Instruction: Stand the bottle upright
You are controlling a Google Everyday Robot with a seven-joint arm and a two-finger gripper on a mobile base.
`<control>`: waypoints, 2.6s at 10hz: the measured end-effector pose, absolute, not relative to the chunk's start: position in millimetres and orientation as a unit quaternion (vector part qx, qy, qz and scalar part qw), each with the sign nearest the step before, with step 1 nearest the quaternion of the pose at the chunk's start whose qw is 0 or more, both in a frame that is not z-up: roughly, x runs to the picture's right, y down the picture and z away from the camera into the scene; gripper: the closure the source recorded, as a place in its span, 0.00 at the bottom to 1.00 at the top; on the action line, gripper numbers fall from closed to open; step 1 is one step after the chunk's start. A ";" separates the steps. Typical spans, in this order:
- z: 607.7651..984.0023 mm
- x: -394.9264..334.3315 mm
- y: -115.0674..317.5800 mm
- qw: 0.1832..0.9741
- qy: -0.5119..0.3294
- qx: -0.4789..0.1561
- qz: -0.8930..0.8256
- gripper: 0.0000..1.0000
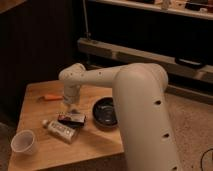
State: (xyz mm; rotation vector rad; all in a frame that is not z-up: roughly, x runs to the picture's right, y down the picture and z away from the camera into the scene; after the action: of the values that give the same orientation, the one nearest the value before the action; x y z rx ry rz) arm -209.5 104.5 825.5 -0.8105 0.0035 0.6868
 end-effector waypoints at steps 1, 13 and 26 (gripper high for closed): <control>825.5 -209.4 104.5 0.862 0.002 -0.386 0.328 0.36; 825.5 -209.5 104.5 0.862 0.002 -0.386 0.327 0.36; 813.7 -270.9 41.1 0.894 -0.019 -0.341 0.289 0.36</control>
State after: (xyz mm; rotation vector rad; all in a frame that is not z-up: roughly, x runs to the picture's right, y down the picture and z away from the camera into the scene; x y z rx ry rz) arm -270.9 41.1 813.7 -0.7071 -0.0388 0.5987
